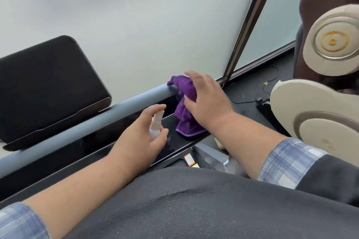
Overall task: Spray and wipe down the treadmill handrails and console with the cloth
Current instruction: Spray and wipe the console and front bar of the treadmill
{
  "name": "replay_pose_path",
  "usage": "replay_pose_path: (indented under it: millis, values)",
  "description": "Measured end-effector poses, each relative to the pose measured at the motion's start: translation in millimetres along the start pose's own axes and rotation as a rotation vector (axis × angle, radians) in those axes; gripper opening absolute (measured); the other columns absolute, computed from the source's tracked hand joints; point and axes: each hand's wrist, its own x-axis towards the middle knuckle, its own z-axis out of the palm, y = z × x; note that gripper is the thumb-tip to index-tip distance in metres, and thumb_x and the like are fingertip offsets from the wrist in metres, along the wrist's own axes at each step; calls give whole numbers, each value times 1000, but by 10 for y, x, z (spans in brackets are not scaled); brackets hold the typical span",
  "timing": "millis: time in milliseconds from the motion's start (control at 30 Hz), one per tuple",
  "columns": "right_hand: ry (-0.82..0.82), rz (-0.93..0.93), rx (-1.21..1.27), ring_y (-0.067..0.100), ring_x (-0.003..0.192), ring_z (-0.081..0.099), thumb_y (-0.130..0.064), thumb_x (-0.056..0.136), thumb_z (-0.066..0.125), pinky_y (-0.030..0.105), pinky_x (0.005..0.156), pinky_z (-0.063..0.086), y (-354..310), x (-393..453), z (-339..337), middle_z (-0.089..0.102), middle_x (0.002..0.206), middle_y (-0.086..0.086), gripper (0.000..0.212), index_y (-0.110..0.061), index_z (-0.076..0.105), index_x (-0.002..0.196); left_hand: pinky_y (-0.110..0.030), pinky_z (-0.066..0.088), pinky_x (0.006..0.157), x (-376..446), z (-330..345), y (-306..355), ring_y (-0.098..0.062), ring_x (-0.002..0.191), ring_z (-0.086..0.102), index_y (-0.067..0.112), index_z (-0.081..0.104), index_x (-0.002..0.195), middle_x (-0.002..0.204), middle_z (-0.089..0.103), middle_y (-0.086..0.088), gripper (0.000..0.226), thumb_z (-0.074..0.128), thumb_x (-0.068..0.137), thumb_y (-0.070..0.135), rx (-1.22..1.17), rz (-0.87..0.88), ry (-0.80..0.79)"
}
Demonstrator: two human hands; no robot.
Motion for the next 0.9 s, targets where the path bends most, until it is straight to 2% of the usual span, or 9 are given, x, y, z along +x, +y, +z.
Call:
replay_pose_path:
  millis: [133, 200, 300, 400, 567, 700, 767, 833, 900]
  values:
    - [113, 105, 76, 27, 121, 50, -35, 91, 64, 39, 110, 38, 282, -35, -440, 46, 137, 4, 46, -30, 51, 135, -23, 44, 64, 69, 90, 112, -2, 74, 63, 68, 33, 122, 95, 63, 24, 55, 62, 86, 37, -15, 13, -6]
    - [78, 206, 18, 29, 125, 48, -43, 91, 64, 39, 112, 35, 476, -138, -514, 42, 141, 4, 46, -31, 53, 134, -24, 44, 65, 113, 146, 149, -2, 74, 62, 67, 34, 122, 95, 63, 23, 55, 62, 86, 37, -22, 18, -8]
    - [-91, 366, -87, 33, 138, 33, -62, 81, 69, 41, 117, 25, 658, -383, -429, 23, 157, 6, 76, -29, 41, 144, -27, 45, 64, 188, 252, 198, -4, 70, 61, 69, 32, 121, 92, 62, 23, 55, 61, 85, 39, -33, 18, -33]
    - [-128, 349, -160, 29, 140, 27, -69, 67, 76, 40, 117, 24, 759, -616, -374, 19, 157, 4, 103, -25, 31, 148, -28, 45, 61, 246, 340, 248, -5, 67, 60, 67, 32, 122, 91, 62, 21, 56, 61, 85, 37, -55, 30, -57]
    - [-103, 395, -143, 23, 136, 35, -61, 64, 82, 37, 116, 28, 982, -1026, -477, 36, 143, 1, 102, -26, 30, 146, -26, 44, 62, 312, 457, 311, -7, 68, 60, 67, 33, 123, 91, 62, 18, 56, 61, 85, 37, -73, 66, -92]
    - [-27, 416, -71, 30, 136, 37, -54, 68, 84, 45, 113, 32, 992, -1347, -417, 30, 153, 8, 121, -41, -2, 152, -26, 43, 63, 351, 504, 293, -3, 68, 59, 65, 33, 125, 91, 63, 21, 57, 62, 85, 36, -87, 59, -120]
    - [-9, 365, -109, 34, 130, 42, -51, 70, 84, 48, 108, 37, 960, -1295, -344, 35, 148, 10, 112, -39, 8, 152, -25, 43, 62, 350, 501, 249, -4, 65, 59, 66, 33, 124, 90, 62, 20, 57, 61, 85, 36, -92, 47, -117]
    - [-13, 290, -172, 35, 126, 44, -48, 73, 82, 48, 106, 37, 905, -1105, -260, 39, 142, 11, 99, -28, 23, 150, -25, 45, 60, 327, 482, 209, -7, 62, 59, 67, 32, 124, 89, 62, 19, 58, 61, 86, 35, -100, 32, -114]
    - [-45, 235, -222, 35, 125, 44, -47, 77, 80, 47, 107, 37, 839, -801, -173, 40, 143, 12, 93, -21, 28, 150, -26, 46, 59, 288, 456, 176, -8, 60, 59, 67, 32, 124, 88, 63, 20, 57, 61, 86, 36, -101, 15, -112]
